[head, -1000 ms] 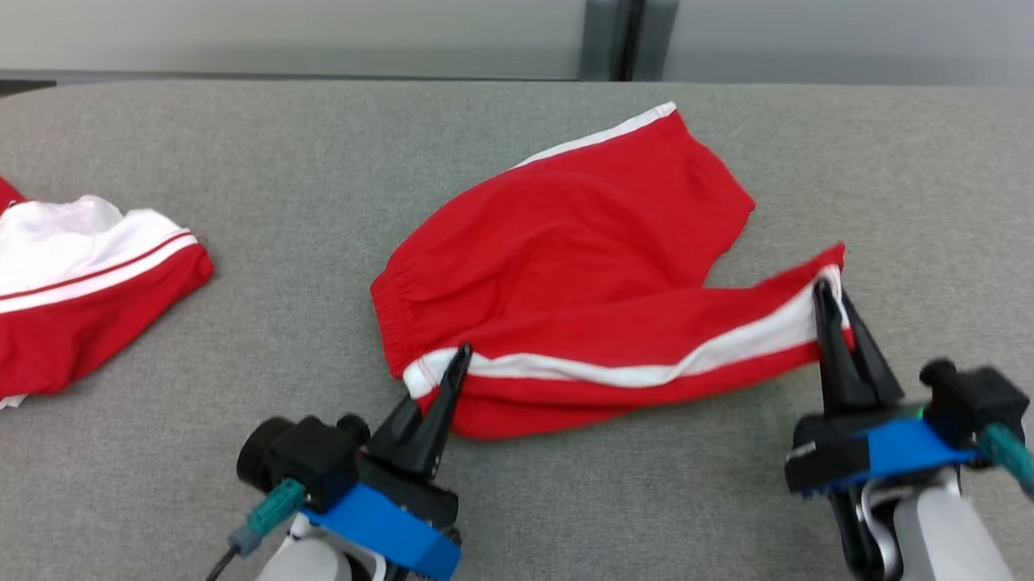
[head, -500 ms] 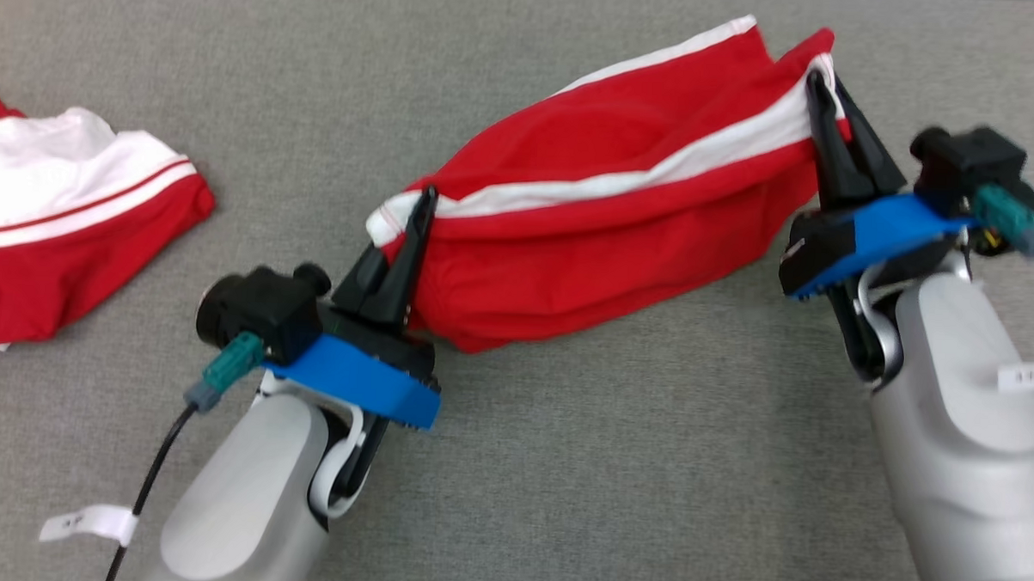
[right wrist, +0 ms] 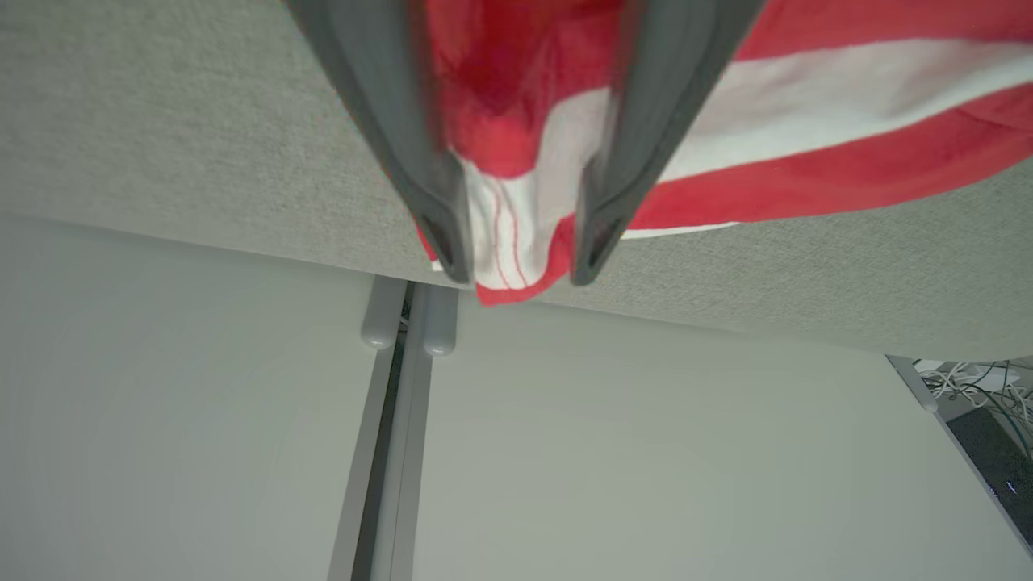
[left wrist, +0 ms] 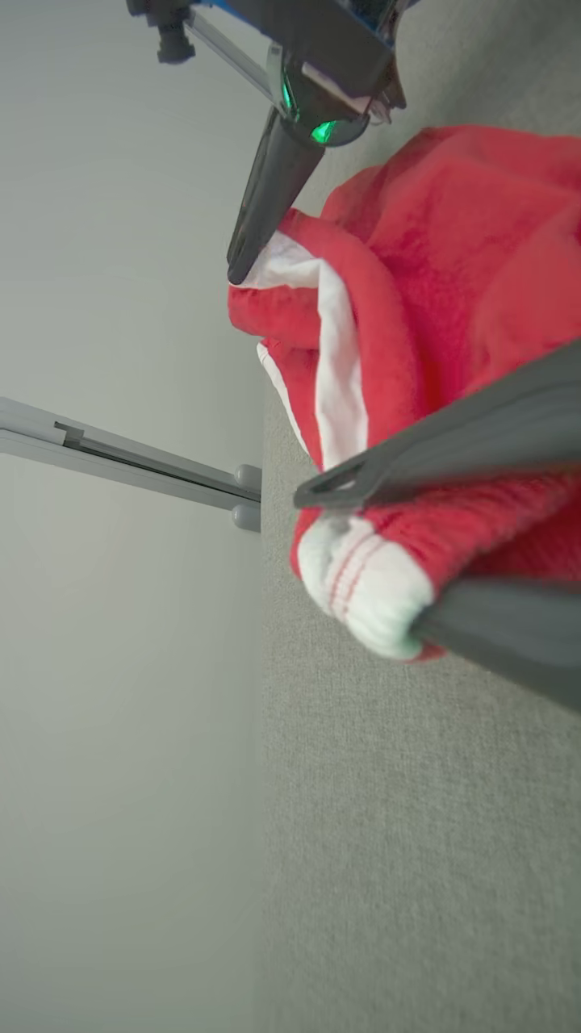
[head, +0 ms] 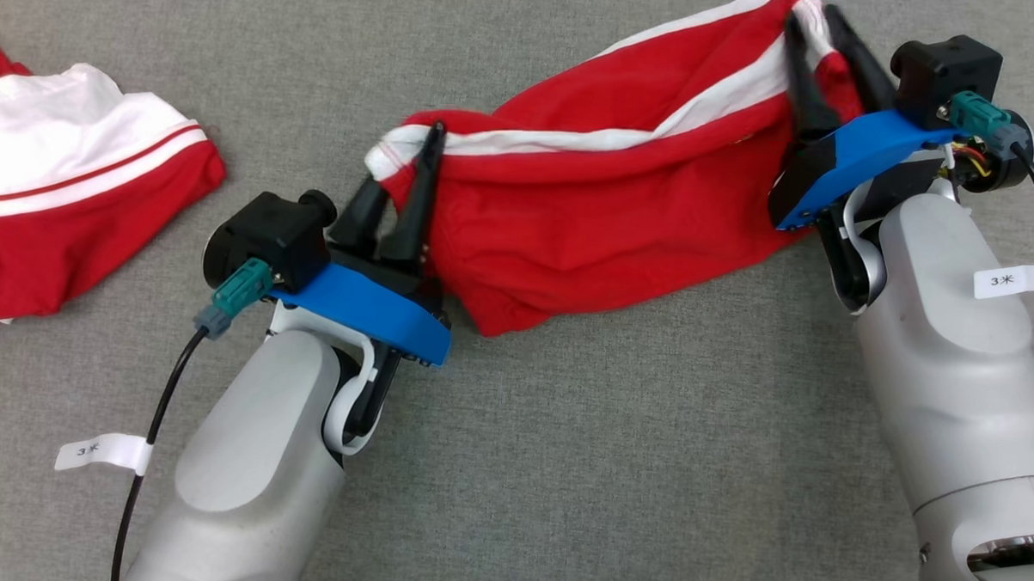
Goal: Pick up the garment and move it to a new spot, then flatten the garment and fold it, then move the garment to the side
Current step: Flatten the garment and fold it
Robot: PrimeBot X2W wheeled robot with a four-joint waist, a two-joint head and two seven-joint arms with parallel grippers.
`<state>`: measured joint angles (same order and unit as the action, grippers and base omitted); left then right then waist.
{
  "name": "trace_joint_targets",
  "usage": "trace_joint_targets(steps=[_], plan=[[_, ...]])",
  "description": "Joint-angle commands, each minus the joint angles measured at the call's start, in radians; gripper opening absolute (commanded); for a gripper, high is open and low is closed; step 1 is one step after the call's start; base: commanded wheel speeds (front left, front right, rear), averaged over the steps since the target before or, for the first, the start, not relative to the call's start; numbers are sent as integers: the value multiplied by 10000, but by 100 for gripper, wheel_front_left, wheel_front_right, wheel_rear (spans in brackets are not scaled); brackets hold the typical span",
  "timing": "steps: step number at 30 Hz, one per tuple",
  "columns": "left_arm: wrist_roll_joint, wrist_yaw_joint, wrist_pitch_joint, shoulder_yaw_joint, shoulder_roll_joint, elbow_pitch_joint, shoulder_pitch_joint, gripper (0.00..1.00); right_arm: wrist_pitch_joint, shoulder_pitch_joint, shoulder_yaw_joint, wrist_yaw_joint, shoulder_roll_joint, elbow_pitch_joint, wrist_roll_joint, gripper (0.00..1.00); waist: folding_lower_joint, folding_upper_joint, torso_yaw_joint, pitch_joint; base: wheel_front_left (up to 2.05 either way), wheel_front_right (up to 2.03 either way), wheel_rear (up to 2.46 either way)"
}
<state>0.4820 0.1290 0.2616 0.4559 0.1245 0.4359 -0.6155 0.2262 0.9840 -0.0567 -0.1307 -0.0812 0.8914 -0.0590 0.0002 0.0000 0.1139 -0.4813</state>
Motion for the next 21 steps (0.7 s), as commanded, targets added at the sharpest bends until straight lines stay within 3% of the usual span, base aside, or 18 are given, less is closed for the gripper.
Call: trace_joint_targets(steps=[1,15,21], plan=[[-60,24,50,-94,-15,68,-158,100,169,200,45,-1,-3,171,9,100,-2,0,-34,57,0,0,0],[-633,24,50,-1048,164,-474,1859,100,400,-1156,14,-1,-675,-184,-451,100,-2,0,-112,869,0,0,0],[-1021,24,50,-1938,181,-1119,2599,100,403,-1386,105,-1,-987,24,-364,100,-2,0,192,1027,0,0,0]])
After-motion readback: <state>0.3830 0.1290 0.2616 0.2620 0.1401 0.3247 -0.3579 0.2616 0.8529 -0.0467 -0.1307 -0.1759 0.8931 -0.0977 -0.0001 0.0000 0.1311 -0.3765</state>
